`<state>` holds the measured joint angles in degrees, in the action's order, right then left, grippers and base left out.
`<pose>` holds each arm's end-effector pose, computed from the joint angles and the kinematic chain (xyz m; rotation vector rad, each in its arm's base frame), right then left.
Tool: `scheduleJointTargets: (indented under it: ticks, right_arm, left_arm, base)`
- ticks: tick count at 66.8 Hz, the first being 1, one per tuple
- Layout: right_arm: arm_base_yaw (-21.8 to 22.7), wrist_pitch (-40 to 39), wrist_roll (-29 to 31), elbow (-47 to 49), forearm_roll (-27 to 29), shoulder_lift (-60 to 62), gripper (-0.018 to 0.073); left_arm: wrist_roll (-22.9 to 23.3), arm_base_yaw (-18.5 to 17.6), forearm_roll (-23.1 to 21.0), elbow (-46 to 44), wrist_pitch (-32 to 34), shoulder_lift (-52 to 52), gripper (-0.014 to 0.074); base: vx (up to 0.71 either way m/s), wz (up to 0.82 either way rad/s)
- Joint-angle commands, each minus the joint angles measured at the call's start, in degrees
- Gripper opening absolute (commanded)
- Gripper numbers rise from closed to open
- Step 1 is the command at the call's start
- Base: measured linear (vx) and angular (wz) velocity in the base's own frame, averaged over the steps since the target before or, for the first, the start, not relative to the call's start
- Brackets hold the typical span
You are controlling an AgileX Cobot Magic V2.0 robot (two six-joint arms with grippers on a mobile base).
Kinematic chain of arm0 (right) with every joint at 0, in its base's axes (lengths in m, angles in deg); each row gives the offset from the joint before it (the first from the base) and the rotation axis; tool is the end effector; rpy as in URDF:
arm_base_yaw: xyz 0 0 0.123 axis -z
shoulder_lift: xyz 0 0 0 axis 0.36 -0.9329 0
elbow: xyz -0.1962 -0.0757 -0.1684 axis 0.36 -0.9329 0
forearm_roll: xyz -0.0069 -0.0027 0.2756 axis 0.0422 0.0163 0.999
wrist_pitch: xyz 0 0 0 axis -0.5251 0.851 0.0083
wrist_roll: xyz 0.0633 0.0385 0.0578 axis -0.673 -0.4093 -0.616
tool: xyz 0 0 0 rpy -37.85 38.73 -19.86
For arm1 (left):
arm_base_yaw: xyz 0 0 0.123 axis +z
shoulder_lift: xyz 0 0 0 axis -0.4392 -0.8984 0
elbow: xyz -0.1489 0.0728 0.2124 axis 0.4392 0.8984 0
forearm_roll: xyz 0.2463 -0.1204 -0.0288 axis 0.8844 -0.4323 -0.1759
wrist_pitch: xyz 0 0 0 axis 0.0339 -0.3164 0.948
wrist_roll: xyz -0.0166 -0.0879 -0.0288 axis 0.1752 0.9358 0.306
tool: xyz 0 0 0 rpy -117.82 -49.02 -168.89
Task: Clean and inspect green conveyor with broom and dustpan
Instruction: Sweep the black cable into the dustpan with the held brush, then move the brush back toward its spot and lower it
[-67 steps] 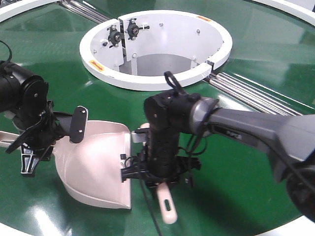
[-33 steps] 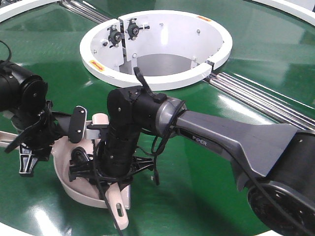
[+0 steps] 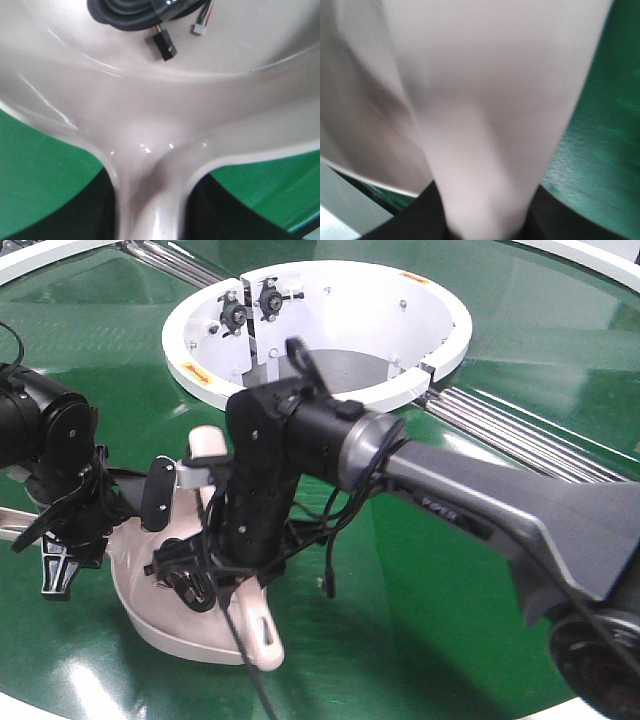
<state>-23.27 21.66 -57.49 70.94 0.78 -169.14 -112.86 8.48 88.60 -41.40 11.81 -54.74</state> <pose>0.3181 0.3357 0.2047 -0.5911 3.0444 0.3701 0.3384 -0.0860 0.1985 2.1937 2.2092 0.3841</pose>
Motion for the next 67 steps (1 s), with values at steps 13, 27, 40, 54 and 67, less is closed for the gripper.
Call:
scheduleJointTargets:
  ticks: [13,27,40,54,67]
  right_arm:
    - [5.56,2.90,3.15,-3.95,-2.55,8.81,-0.0004]
    - [11.49,2.90,4.94,-14.34,-7.41,14.40,-0.0004]
    - [16.98,2.48,9.97,-20.62,-8.51,18.59,-0.0004]
    - [23.20,-0.34,14.00,-25.77,-8.44,22.13,-0.0004]
    - [28.87,-1.95,17.04,-30.65,-8.13,23.54,-0.0004]
  left_arm:
    - [0.06,-0.36,-0.58,-1.53,0.64,2.67,0.0003]
    - [0.06,-0.36,-0.58,-1.53,0.64,2.67,0.0003]
    - [0.06,-0.36,-0.58,-1.53,0.64,2.67,0.0003]
    - [0.06,-0.36,-0.58,-1.53,0.64,2.67,0.0003]
    - [0.06,-0.36,-0.58,-1.53,0.64,2.67,0.0003]
  base:
    - [0.00,0.00]
    - [0.00,0.00]
    - [0.00,0.00]
    - [0.00,0.00]
    - [0.00,0.00]
